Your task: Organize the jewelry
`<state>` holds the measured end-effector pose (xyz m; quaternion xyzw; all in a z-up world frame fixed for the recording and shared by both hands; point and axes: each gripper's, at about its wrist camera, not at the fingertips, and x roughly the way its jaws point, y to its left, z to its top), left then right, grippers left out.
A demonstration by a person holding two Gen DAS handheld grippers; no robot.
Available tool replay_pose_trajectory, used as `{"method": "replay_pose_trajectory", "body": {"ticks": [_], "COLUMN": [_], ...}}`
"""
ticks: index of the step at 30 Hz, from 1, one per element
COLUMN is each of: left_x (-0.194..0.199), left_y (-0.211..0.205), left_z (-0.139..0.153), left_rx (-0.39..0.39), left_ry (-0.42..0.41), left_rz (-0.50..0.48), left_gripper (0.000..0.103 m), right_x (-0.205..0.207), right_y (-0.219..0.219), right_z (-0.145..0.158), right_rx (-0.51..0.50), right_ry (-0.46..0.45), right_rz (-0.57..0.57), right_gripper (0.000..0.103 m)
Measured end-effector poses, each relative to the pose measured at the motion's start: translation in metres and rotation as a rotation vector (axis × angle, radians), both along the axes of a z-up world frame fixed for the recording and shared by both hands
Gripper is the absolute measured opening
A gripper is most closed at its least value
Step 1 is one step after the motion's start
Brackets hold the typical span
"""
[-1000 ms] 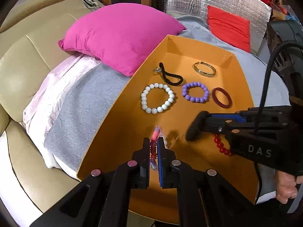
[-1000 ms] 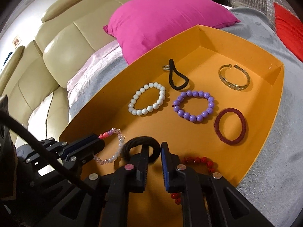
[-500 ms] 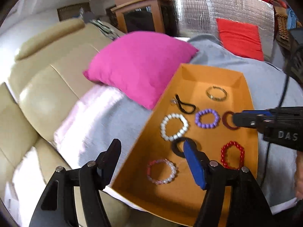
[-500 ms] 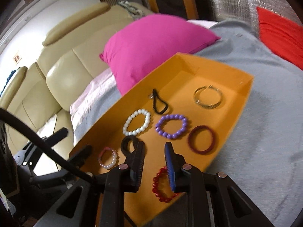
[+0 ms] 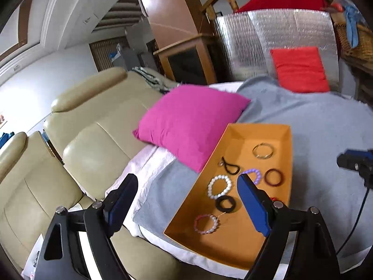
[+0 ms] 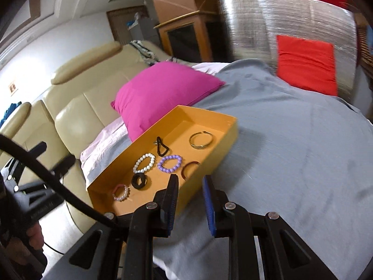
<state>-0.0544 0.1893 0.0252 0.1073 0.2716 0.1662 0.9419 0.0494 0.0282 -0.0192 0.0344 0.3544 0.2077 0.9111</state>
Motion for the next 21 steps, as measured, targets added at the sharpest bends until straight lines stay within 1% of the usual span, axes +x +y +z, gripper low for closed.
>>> {"method": "replay_pose_trajectory", "body": {"ticks": [1, 2, 4, 5, 6, 10, 14, 21], "left_x": [-0.005, -0.009, -0.019, -0.022, -0.026, -0.042, -0.055, -0.07], "left_y": [-0.003, -0.006, -0.01, -0.011, -0.012, -0.014, -0.017, -0.021], "left_z": [0.006, 0.011, 0.022, 0.026, 0.03, 0.045, 0.05, 0.051], "left_rx": [-0.008, -0.015, -0.039, -0.049, -0.059, -0.079, -0.079, -0.061], "left_ry": [-0.008, -0.014, -0.03, -0.032, -0.034, -0.057, -0.063, -0.045], "left_rz": [-0.004, -0.006, -0.008, -0.007, -0.008, 0.004, 0.009, -0.004], "left_gripper": [0.087, 0.087, 0.087, 0.087, 0.087, 0.087, 0.087, 0.087], "right_x": [-0.009, -0.016, -0.032, -0.039, -0.047, -0.074, -0.092, -0.111], "right_y": [-0.006, -0.01, -0.018, -0.022, -0.025, -0.03, -0.032, -0.037], "right_z": [0.003, 0.006, 0.012, 0.015, 0.018, 0.027, 0.033, 0.045], "right_rx": [-0.01, -0.02, -0.039, -0.043, -0.045, -0.07, -0.098, -0.068], "right_ry": [-0.008, -0.016, -0.033, -0.042, -0.057, -0.09, -0.113, -0.112], "right_rz": [-0.01, -0.018, -0.039, -0.047, -0.056, -0.059, -0.064, -0.082], "right_gripper": [0.027, 0.03, 0.041, 0.054, 0.06, 0.06, 0.06, 0.06]}}
